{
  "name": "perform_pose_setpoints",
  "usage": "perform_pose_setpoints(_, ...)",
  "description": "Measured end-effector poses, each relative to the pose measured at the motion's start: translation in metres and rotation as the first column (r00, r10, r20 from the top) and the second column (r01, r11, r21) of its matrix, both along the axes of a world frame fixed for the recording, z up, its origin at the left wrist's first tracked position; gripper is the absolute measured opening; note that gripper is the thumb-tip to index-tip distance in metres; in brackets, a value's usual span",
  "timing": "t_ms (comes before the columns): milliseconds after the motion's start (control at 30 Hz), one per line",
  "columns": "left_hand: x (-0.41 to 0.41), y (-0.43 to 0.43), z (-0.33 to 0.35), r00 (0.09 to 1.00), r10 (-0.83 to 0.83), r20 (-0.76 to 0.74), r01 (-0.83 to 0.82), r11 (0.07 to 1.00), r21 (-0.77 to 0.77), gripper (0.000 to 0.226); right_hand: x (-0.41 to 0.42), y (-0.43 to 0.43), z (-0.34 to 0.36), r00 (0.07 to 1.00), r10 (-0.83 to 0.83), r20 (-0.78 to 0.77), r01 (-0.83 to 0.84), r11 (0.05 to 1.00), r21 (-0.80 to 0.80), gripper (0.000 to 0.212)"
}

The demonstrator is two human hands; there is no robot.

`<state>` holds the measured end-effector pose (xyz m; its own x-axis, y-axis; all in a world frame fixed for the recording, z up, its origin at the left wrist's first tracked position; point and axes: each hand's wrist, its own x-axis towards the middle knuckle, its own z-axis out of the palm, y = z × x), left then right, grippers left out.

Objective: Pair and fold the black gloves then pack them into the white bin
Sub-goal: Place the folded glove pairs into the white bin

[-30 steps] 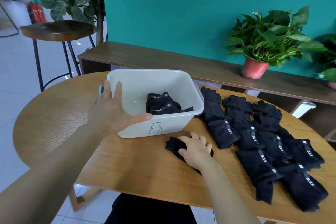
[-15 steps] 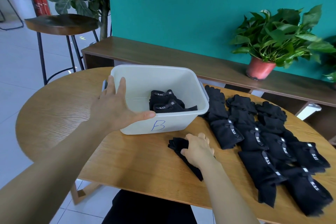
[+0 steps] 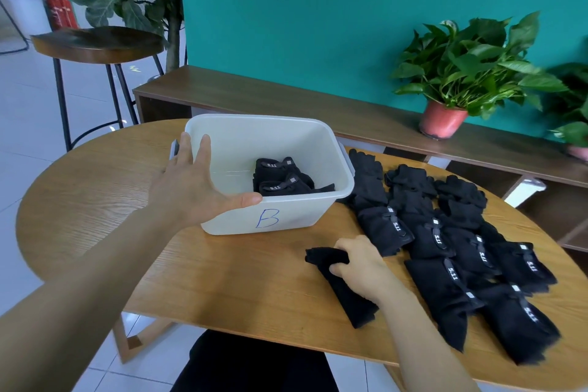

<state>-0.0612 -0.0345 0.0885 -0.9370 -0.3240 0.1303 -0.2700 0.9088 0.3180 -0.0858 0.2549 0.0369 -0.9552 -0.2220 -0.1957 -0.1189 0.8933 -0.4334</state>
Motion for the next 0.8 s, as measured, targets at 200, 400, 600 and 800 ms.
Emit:
perform_pose_setpoints(200, -0.003, -0.004, 0.002, 1.0, -0.027, 0.013, 0.027, 0.999, 0.038, 0.16, -0.001, 0.03, 0.067, 0.995, -0.004, -0.096, -0.003, 0.997, -0.076, 0.006)
perform_pose_setpoints(400, -0.005, -0.01, 0.003, 0.998, -0.07, 0.005, 0.07, 0.996, 0.062, 0.161, -0.016, 0.01, 0.138, 0.959, 0.153, -0.237, -0.159, 0.987, -0.003, 0.009)
perform_pose_setpoints(600, -0.003, -0.014, 0.003, 0.992, -0.124, 0.001, 0.123, 0.99, 0.072, 0.16, -0.058, -0.048, 0.164, 0.871, 0.411, -0.268, -0.389, 0.912, 0.134, 0.008)
perform_pose_setpoints(800, -0.004, -0.019, -0.001, 0.989, -0.148, 0.001, 0.148, 0.988, 0.042, 0.155, -0.107, -0.098, 0.15, 0.784, 0.584, -0.212, -0.547, 0.81, 0.21, 0.012)
